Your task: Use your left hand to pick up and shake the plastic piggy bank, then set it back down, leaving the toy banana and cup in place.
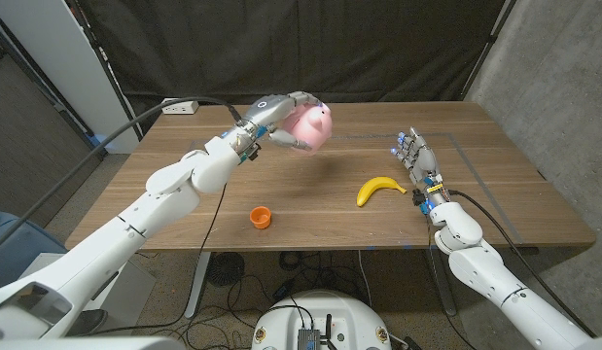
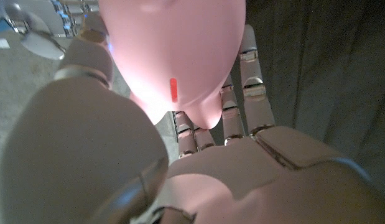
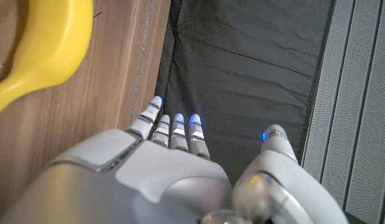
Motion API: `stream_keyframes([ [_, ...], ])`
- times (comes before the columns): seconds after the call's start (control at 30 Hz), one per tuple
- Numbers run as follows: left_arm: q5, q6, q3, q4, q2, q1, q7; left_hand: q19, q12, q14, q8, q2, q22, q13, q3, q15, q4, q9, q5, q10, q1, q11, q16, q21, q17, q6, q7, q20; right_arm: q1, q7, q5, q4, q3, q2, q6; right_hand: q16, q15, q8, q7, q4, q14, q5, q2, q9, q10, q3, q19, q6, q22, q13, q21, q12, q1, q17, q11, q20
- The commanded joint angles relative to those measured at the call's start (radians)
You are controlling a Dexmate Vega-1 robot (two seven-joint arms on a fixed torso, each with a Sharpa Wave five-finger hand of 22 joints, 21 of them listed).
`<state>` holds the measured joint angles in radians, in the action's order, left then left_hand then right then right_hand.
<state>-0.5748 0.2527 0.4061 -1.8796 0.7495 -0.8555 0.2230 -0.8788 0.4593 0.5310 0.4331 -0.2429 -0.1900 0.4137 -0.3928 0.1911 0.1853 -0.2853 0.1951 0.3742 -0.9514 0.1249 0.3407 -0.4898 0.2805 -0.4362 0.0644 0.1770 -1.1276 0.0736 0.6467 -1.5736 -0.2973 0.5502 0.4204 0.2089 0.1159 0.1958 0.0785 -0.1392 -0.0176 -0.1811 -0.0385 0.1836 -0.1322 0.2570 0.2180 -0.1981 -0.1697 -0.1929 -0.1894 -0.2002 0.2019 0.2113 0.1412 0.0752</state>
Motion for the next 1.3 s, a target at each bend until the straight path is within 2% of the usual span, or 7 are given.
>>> stream_keyframes([
  [0.03, 0.518, 0.340, -0.099, 0.177, -0.042, -0.056, 0.114, -0.015, -0.010, 0.220, -0.011, 0.377, -0.001, 0.113, -0.108, -0.233, -0.027, -0.019, 0.005, 0.256, -0.322, -0.131, -0.013, -0.014, -0.003, -0.227, -0.156, -0.134, 0.023, -0.012, -0.002, 0.022, -0.009, -0.007, -0.006, 0.004, 0.006, 0.000, 0.006, 0.002, -0.008, 0.001, -0.001, 0.006, -0.002, -0.001, 0.011, -0.007, -0.005, -0.002, -0.008, -0.002, 0.014, 0.003, 0.001, 0.001],
  [0.33, 0.687, 0.434, -0.275, 0.185, -0.088, -0.197, 0.155, -0.023, -0.020, 0.214, -0.021, 0.378, 0.000, 0.113, -0.110, -0.228, -0.021, -0.017, 0.005, 0.247, -0.325, -0.137, -0.016, -0.022, -0.001, -0.216, -0.163, -0.127, 0.056, -0.031, 0.007, 0.048, -0.020, -0.016, -0.018, 0.004, 0.006, 0.001, 0.006, 0.002, -0.009, 0.001, -0.001, 0.006, -0.003, -0.002, 0.012, -0.008, -0.005, -0.002, -0.008, -0.002, 0.014, 0.003, 0.000, 0.002],
  [0.6, 0.864, 0.548, -0.400, 0.227, -0.172, -0.302, 0.142, -0.024, -0.022, 0.225, -0.021, 0.380, 0.000, 0.114, -0.111, -0.232, -0.019, -0.018, 0.005, 0.249, -0.328, -0.134, -0.010, -0.024, 0.002, -0.220, -0.163, -0.130, 0.080, -0.046, 0.006, 0.069, -0.032, -0.018, -0.031, 0.004, 0.005, 0.000, 0.006, 0.002, -0.008, 0.001, -0.001, 0.006, -0.003, -0.002, 0.012, -0.007, -0.005, -0.002, -0.008, -0.002, 0.015, 0.003, 0.001, 0.002],
  [0.73, 0.993, 0.630, -0.423, 0.272, -0.226, -0.328, 0.094, -0.022, -0.025, 0.225, -0.023, 0.381, 0.000, 0.115, -0.111, -0.236, -0.020, -0.018, 0.005, 0.246, -0.326, -0.133, -0.010, -0.026, 0.003, -0.216, -0.160, -0.131, 0.087, -0.046, 0.004, 0.071, -0.035, -0.015, -0.040, 0.004, 0.005, 0.000, 0.007, 0.002, -0.008, 0.001, -0.001, 0.006, -0.003, -0.003, 0.013, -0.007, -0.005, -0.002, -0.008, -0.002, 0.014, 0.003, 0.000, 0.001],
  [0.93, 1.060, 0.669, -0.462, 0.313, -0.349, -0.355, 0.125, -0.027, -0.026, 0.229, -0.025, 0.382, 0.001, 0.115, -0.111, -0.240, -0.022, -0.018, 0.005, 0.247, -0.323, -0.128, -0.009, -0.029, 0.004, -0.215, -0.157, -0.135, 0.097, -0.051, 0.003, 0.077, -0.039, -0.014, -0.044, 0.005, 0.005, 0.000, 0.006, 0.002, -0.011, 0.001, -0.001, 0.006, -0.004, -0.003, 0.016, -0.006, -0.005, -0.002, -0.009, -0.002, 0.015, 0.003, 0.001, -0.001],
  [1.03, 1.125, 0.695, -0.461, 0.360, -0.392, -0.347, 0.103, -0.028, -0.027, 0.232, -0.026, 0.386, 0.001, 0.116, -0.111, -0.243, -0.024, -0.019, 0.006, 0.249, -0.321, -0.128, -0.007, -0.031, 0.005, -0.214, -0.156, -0.136, 0.101, -0.052, 0.002, 0.079, -0.041, -0.014, -0.048, 0.005, 0.005, 0.000, 0.006, 0.002, -0.011, 0.001, -0.001, 0.006, -0.005, -0.003, 0.016, -0.006, -0.005, -0.002, -0.009, -0.003, 0.015, 0.003, 0.001, 0.000],
  [1.3, 1.159, 0.689, -0.483, 0.424, -0.467, -0.327, 0.128, -0.028, -0.028, 0.241, -0.026, 0.388, 0.001, 0.117, -0.114, -0.248, -0.023, -0.019, 0.007, 0.255, -0.320, -0.126, -0.006, -0.034, 0.004, -0.220, -0.155, -0.141, 0.112, -0.063, 0.007, 0.093, -0.046, -0.016, -0.053, 0.005, 0.005, 0.000, 0.007, 0.002, -0.012, 0.001, -0.001, 0.006, -0.005, -0.004, 0.018, -0.006, -0.005, -0.002, -0.010, -0.002, 0.015, 0.003, 0.001, 0.000],
])
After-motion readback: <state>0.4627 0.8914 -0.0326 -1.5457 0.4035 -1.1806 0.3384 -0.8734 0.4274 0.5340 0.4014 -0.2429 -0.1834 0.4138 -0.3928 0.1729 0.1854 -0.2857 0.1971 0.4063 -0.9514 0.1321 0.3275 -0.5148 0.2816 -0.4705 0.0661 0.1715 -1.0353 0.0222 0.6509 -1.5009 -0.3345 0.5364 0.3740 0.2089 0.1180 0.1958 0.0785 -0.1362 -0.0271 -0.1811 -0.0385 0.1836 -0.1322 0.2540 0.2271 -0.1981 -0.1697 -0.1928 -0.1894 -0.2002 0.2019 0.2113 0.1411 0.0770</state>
